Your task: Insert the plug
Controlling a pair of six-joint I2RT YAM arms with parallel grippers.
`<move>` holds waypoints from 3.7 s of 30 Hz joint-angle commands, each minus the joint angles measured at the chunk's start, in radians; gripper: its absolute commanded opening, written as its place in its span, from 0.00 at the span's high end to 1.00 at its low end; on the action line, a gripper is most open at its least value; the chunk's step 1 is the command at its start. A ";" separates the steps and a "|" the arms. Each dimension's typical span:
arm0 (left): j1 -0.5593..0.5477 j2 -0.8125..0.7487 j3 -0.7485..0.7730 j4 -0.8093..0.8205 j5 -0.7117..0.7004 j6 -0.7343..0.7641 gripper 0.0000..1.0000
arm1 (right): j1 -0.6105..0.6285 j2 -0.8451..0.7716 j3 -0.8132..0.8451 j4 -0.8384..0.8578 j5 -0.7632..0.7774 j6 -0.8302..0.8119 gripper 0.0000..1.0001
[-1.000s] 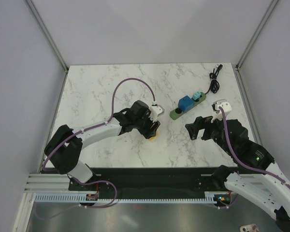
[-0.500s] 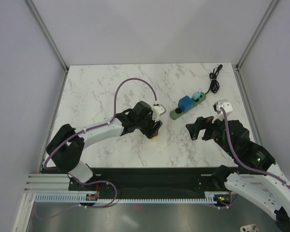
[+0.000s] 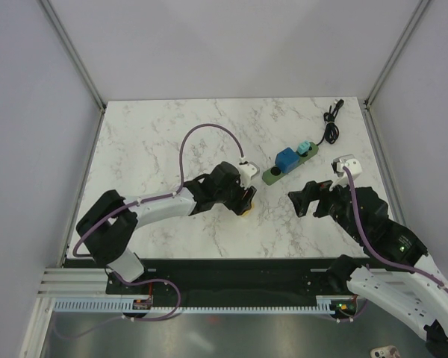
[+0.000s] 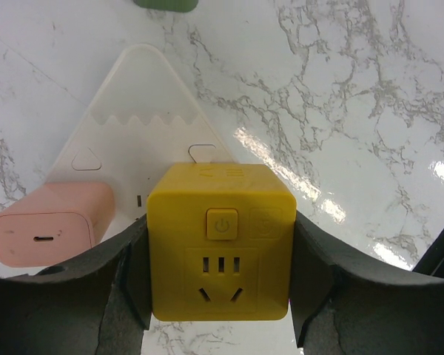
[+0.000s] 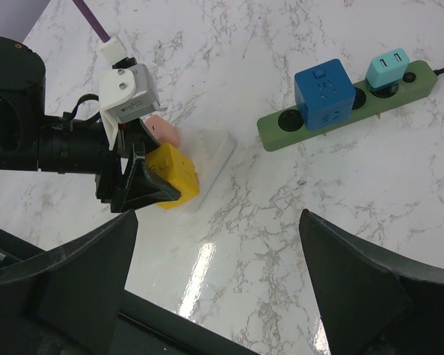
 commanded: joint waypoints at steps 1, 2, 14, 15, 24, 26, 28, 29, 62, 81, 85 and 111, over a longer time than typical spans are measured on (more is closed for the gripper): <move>-0.037 0.112 -0.044 -0.120 -0.032 -0.078 0.98 | -0.002 -0.002 -0.002 0.006 -0.002 0.008 0.02; -0.043 0.129 -0.031 -0.135 -0.053 -0.081 0.98 | -0.001 -0.002 -0.002 0.006 0.003 0.008 0.02; -0.110 0.228 0.036 -0.236 -0.245 -0.122 0.98 | -0.001 -0.017 -0.009 0.000 0.006 0.004 0.02; -0.112 0.225 0.039 -0.239 -0.257 -0.125 0.98 | -0.001 -0.018 -0.009 -0.003 0.007 0.006 0.02; -0.112 0.192 0.156 -0.336 -0.280 -0.116 0.72 | -0.001 -0.028 0.001 -0.013 0.012 0.020 0.02; -0.112 0.173 0.171 -0.350 -0.286 -0.114 0.63 | -0.002 -0.018 0.005 -0.014 0.012 0.021 0.02; -0.110 0.161 0.196 -0.359 -0.290 -0.113 0.57 | -0.001 -0.014 0.017 -0.022 0.012 0.021 0.02; -0.110 0.150 0.214 -0.368 -0.288 -0.114 0.51 | -0.001 -0.015 0.024 -0.026 0.012 0.021 0.02; -0.072 -0.063 0.241 -0.321 -0.129 -0.070 0.61 | -0.001 0.001 0.097 -0.071 0.021 0.110 0.02; -0.046 -0.245 0.202 -0.284 -0.112 -0.061 0.46 | -0.001 -0.008 0.090 -0.103 0.016 0.116 0.02; -0.046 -0.420 0.106 -0.220 -0.057 -0.007 0.40 | -0.001 -0.046 0.085 -0.106 0.091 0.187 0.02; -0.046 -1.086 -0.180 -0.088 -0.024 -0.243 0.00 | -0.001 -0.173 0.024 -0.065 0.198 0.278 0.02</move>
